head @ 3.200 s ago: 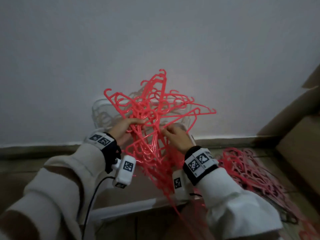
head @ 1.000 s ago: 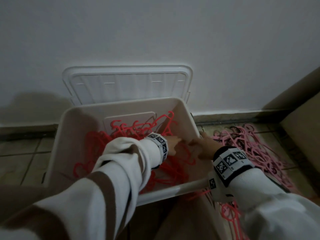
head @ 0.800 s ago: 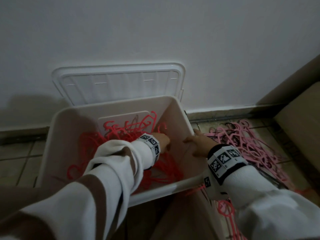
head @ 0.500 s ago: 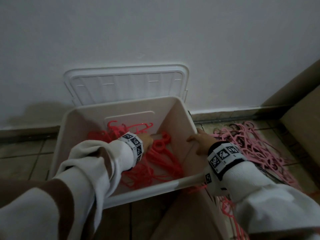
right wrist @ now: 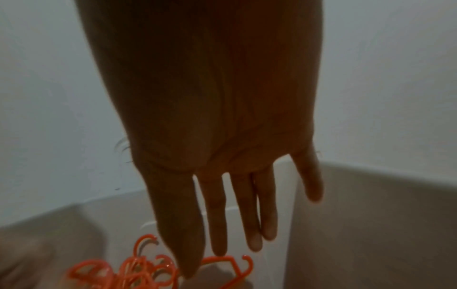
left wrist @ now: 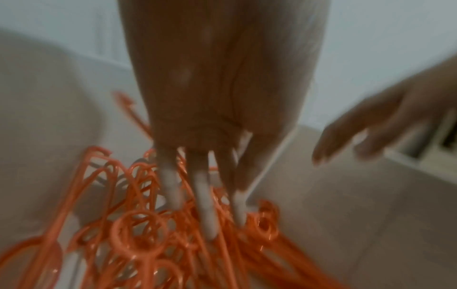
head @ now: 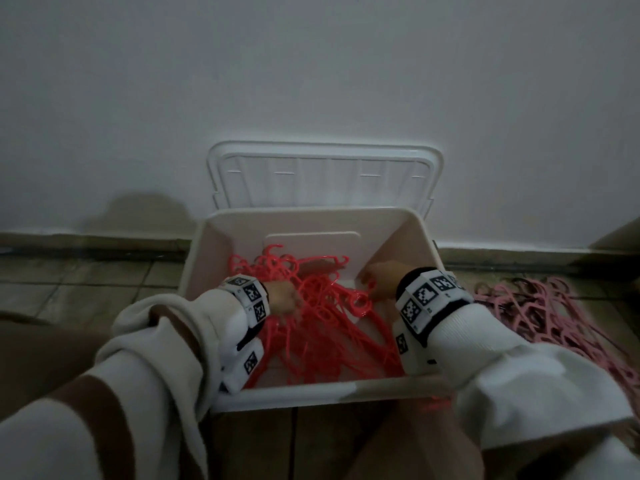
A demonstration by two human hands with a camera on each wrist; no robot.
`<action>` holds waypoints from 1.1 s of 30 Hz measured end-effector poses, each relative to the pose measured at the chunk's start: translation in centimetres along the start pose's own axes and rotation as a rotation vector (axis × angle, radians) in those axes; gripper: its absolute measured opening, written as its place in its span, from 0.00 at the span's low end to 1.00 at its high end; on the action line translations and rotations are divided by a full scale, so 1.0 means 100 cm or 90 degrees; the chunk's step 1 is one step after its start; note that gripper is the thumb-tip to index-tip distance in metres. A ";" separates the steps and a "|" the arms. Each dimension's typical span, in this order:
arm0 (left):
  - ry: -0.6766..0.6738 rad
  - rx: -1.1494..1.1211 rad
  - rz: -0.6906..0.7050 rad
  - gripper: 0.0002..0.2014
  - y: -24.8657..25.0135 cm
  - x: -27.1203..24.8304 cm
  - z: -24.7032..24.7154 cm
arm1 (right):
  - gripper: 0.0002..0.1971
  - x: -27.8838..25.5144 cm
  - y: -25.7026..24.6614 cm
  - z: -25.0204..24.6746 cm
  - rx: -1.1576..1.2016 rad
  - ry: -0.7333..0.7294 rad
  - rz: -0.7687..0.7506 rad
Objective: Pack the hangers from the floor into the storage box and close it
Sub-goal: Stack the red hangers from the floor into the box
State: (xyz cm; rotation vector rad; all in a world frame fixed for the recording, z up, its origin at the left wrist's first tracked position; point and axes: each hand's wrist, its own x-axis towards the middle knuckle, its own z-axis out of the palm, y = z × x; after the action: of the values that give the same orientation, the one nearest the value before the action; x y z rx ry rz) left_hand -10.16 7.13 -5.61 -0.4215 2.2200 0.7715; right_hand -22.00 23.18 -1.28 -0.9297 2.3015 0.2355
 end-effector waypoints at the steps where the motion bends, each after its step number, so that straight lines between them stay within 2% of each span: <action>1: 0.038 -0.085 0.015 0.15 -0.004 0.000 -0.007 | 0.23 0.006 -0.008 -0.002 -0.006 -0.020 -0.017; 5: 0.181 -0.268 0.012 0.15 -0.009 0.001 -0.025 | 0.23 0.030 -0.038 -0.002 0.037 -0.082 -0.064; 8: 0.277 -0.279 0.040 0.12 0.001 0.006 -0.030 | 0.31 0.062 -0.048 0.023 -0.006 -0.111 -0.067; 9: 0.269 -0.243 0.057 0.12 0.004 0.009 -0.031 | 0.37 0.078 -0.047 0.036 -0.020 -0.096 -0.068; 11: 0.235 -0.041 0.067 0.16 0.008 0.013 -0.028 | 0.46 0.115 -0.037 0.064 -0.048 -0.066 -0.054; 13: 0.187 0.111 0.027 0.19 0.010 0.017 -0.023 | 0.50 0.147 -0.021 0.095 -0.051 -0.034 -0.039; 15: 0.127 0.157 0.000 0.20 0.006 0.026 -0.017 | 0.47 0.145 -0.015 0.103 -0.029 -0.040 -0.031; 17: 0.101 0.162 -0.018 0.20 -0.003 0.035 -0.013 | 0.37 0.124 -0.016 0.091 -0.020 -0.077 -0.031; 19: 0.131 0.157 -0.028 0.21 -0.011 0.041 -0.013 | 0.29 0.098 -0.022 0.072 0.018 -0.114 -0.059; 22: 0.200 0.129 -0.045 0.18 -0.011 0.041 -0.015 | 0.29 0.080 -0.025 0.057 0.074 -0.160 -0.086; 26: 0.259 0.062 -0.060 0.16 -0.016 0.040 -0.019 | 0.24 0.072 -0.018 0.052 0.089 -0.079 -0.083; 30: 0.293 -0.033 -0.087 0.24 -0.022 0.034 -0.030 | 0.17 0.071 -0.002 0.051 0.142 -0.065 -0.040; 33: 0.290 -0.033 -0.078 0.28 -0.027 0.025 -0.036 | 0.14 0.072 0.009 0.053 0.152 -0.016 -0.034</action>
State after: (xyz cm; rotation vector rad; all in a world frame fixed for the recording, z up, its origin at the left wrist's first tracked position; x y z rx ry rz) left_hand -12.41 2.66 -6.53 -0.8186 2.5641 0.7223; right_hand -23.96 21.85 -9.92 -0.8587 2.2196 -0.0499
